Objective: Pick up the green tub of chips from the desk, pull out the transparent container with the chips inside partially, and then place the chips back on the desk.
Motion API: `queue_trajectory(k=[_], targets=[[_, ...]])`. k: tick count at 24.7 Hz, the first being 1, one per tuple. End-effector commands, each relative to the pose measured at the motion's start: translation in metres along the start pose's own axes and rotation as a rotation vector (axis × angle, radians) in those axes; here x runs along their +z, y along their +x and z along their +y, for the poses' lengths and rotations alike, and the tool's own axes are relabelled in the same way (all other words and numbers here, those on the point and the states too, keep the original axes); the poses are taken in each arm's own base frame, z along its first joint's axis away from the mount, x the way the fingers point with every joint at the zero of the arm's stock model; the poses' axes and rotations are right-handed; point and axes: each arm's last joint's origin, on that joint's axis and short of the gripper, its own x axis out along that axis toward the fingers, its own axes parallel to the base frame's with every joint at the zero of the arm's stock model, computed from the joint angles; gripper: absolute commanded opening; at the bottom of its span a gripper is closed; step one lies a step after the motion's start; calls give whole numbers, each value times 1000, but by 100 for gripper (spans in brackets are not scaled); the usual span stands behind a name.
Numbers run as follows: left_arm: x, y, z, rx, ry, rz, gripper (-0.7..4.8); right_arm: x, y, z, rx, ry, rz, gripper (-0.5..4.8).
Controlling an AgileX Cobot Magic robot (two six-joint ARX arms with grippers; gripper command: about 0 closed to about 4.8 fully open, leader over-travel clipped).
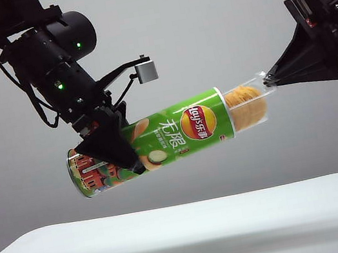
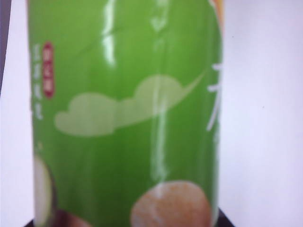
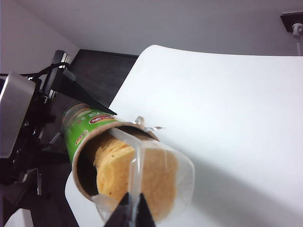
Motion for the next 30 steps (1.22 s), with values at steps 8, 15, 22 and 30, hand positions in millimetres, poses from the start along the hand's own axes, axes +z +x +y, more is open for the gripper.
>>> queue_trajectory(k=[8,15,22,30], targets=[[-1,-1,-2,-19,4,13,300,9,-2,3,6,-74,-58,269],[-2,-1,-2,-20,2,18,299,13,-2,6,43,-93,-85,432],[-13,5,-3,-55,-44,68,299,13,-2,5,25,-118,-83,432],[-33,35,-4,-136,-127,123,300,12,-2,5,20,-113,-82,432]])
